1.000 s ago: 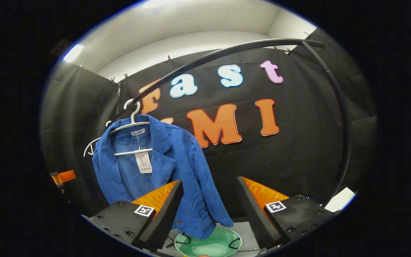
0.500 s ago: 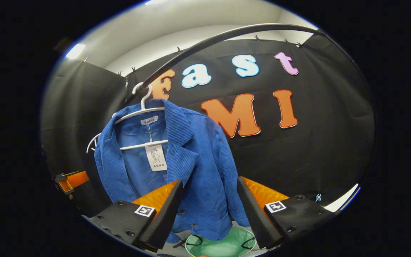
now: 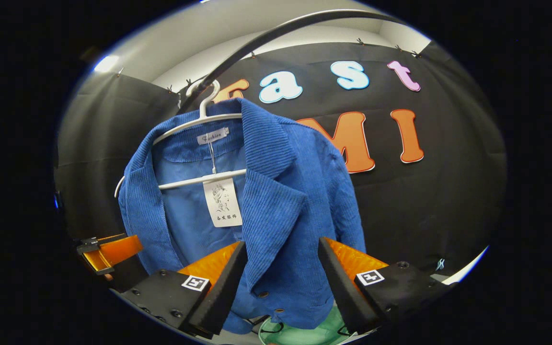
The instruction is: Grasp the clothes on the hanger with both hands and then place them into the laundry hamper below.
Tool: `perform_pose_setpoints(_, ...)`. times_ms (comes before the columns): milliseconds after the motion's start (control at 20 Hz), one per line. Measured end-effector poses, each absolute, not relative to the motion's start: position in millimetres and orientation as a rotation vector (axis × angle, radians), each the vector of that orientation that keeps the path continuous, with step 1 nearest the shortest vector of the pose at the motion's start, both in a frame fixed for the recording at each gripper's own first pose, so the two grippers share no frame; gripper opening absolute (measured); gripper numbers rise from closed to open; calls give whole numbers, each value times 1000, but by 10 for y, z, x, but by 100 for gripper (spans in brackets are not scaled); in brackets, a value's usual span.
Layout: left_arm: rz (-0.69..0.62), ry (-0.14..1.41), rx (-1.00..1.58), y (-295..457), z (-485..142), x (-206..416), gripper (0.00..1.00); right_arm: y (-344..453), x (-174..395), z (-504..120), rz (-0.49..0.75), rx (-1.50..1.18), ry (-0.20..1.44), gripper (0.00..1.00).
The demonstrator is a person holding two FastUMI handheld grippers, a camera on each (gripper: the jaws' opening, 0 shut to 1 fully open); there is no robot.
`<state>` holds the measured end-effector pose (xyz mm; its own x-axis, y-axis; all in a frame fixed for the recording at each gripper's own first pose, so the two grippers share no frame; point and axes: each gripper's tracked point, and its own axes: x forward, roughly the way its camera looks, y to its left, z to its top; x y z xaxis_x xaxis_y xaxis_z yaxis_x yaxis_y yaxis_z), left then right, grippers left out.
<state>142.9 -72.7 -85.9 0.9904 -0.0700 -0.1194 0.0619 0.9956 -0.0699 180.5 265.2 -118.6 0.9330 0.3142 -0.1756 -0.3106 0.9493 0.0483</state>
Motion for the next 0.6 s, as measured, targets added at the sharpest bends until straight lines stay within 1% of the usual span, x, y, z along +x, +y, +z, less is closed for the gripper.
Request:
perform_pose_setpoints(50,-67,118,-64,-754,-867,1470,95,2704,1867,-1218,323,21,185,96)
perform_pose_setpoints(100,-68,114,-63,-783,-871,1507,95,2744,1921,-1250,325,22,188,86)
perform_pose_setpoints(150,-74,111,-67,-822,-878,1546,95,2798,1966,-1292,329,19,192,86)
perform_pose_setpoints(200,-82,113,-72,-868,-896,1575,95,2846,2020,-1333,336,17,199,96)
perform_pose_setpoints(250,-86,122,-81,-896,-930,1605,92,2899,2052,-1390,347,19,210,96)
perform_pose_setpoints(300,-89,136,-92,-921,-970,1628,92,2941,2089,-1445,357,26,223,84)
perform_pose_setpoints(350,-96,156,-109,-961,-1034,1653,92,2970,2116,-1480,371,36,233,89)
perform_pose_setpoints(400,-110,175,-129,-1016,-1094,1670,94,3003,2152,-1504,386,53,240,77)
perform_pose_setpoints(450,-124,189,-142,-1058,-1139,1686,94,3009,2180,-1518,388,68,246,72)
perform_pose_setpoints(500,-131,193,-141,-1067,-1157,1704,93,2991,2208,-1537,383,80,250,69)
perform_pose_setpoints(550,-127,189,-132,-1043,-1156,1724,92,2959,2213,-1536,377,87,254,76)
perform_pose_setpoints(600,-123,185,-128,-1014,-1155,1735,81,2928,2244,-1530,374,94,252,76)
